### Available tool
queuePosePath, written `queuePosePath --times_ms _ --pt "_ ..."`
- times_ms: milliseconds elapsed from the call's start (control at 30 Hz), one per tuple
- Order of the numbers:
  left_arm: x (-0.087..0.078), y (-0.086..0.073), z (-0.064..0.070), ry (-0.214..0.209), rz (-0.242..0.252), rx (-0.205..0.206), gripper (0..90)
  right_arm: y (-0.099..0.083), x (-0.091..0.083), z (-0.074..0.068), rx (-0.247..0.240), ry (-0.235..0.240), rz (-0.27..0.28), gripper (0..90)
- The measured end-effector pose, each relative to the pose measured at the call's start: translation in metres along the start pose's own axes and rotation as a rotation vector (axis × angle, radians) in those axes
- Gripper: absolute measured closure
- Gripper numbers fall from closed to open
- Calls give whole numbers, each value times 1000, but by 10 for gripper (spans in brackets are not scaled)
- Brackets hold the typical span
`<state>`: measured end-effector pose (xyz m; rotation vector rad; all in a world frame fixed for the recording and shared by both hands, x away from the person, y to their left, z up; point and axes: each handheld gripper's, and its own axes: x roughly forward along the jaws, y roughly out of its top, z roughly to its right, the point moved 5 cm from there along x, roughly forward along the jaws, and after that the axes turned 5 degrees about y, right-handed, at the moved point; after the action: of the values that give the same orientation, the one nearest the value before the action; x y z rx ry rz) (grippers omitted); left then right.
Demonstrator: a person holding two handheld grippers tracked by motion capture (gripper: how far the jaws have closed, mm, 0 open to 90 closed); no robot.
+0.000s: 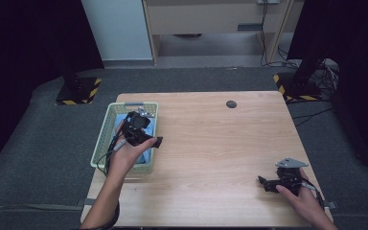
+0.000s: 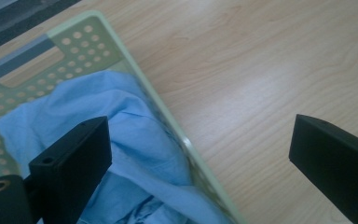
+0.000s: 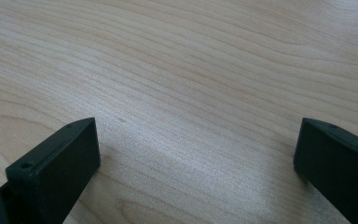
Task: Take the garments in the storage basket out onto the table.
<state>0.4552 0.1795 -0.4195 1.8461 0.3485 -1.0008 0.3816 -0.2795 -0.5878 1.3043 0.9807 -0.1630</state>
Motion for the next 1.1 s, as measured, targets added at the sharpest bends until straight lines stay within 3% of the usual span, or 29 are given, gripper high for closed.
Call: queuePosePath --times_ms 167,333,633,800,933,1100 --pt "9 0 -21 3 -15 -23 51 0 0 0 1 0 0 6" --pt "21 -2 -40 7 -42 -21 48 0 0 0 0 2 -1 5" --pt "47 -7 -64 -26 -76 -20 39 2 2 2 -8 12 -5 5" --pt "61 -12 -79 -48 -45 -63 66 3 2 2 -7 12 -3 5" --pt "72 -19 -83 -87 -60 -85 42 3 2 2 -6 12 -3 5" --pt "81 -25 -77 -88 -93 -69 35 3 2 2 -7 12 -3 5"
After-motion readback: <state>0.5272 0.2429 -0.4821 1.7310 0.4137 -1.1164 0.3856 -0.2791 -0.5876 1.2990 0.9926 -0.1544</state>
